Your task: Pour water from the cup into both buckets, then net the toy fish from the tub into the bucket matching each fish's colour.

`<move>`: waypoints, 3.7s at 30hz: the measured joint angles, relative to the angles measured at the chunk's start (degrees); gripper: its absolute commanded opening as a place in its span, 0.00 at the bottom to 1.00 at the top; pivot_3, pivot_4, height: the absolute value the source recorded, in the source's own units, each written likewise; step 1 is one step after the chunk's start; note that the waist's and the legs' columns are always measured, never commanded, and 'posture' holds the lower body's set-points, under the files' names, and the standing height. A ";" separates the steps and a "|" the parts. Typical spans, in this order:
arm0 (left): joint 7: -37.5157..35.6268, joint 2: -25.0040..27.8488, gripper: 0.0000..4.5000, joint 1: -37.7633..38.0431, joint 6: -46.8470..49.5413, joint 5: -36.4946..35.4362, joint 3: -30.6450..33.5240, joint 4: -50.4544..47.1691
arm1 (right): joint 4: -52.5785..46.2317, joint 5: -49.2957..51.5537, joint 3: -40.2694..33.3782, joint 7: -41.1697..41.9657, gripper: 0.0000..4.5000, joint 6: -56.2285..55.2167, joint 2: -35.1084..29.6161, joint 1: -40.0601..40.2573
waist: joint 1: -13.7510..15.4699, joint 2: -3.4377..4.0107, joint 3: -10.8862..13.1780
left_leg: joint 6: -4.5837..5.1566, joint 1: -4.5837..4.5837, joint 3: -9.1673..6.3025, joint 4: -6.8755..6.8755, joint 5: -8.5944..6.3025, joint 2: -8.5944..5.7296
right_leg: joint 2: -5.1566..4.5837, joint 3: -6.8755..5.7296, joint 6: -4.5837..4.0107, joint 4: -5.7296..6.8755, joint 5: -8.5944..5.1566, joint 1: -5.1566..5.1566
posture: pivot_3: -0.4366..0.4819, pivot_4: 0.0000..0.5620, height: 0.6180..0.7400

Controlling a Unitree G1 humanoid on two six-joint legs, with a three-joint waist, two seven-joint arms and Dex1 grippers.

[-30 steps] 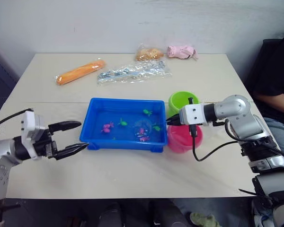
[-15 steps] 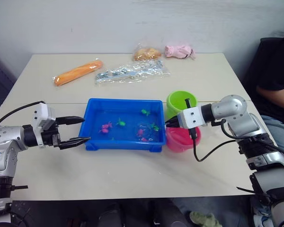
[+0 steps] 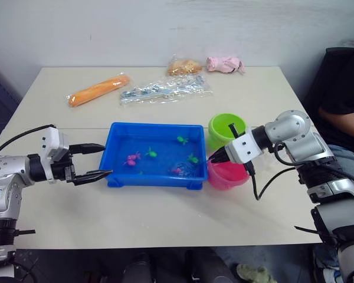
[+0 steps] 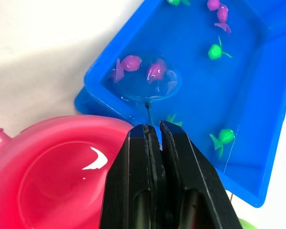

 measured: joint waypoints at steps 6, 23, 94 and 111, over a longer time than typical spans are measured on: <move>0.50 -0.27 0.99 0.02 -0.07 -0.02 0.22 -0.02 | 1.58 1.29 0.00 0.85 0.00 1.29 0.00 -1.70 | 0.02 0.00 0.00 | 0.00 0.00 0.00 0.01 0.00 0.00 | 0.00 0.00 0.00 0.01 0.00 0.00 | 0.48 0.27 1.00; 1.73 -0.93 0.99 0.81 -0.61 -0.13 0.32 -0.56 | 3.65 6.05 0.45 1.80 0.00 9.11 -1.40 -5.35 | -0.02 0.02 0.01 | 0.00 0.00 0.00 0.02 0.00 0.00 | 0.00 -0.01 0.00 0.03 0.00 -0.01 | 0.48 0.27 1.00; 2.77 -16.37 0.99 -9.07 5.87 -4.94 -10.58 -9.07 | -31.99 -6.85 -52.15 -41.06 0.00 -20.58 -8.47 62.27 | 1.83 0.05 0.02 | -0.06 0.21 0.03 0.00 0.03 -0.02 | 0.23 0.18 0.12 -0.16 0.06 0.32 | 0.48 0.27 1.00; 3.83 -18.70 0.99 -9.85 4.44 -4.84 -10.74 -7.48 | -30.31 -34.43 -53.30 -65.22 0.00 -33.12 -1.07 69.08 | 1.77 0.05 0.02 | -0.14 1.07 0.14 -0.38 0.04 -0.05 | 0.23 0.27 0.12 -0.44 0.05 1.12 | 0.48 0.27 1.00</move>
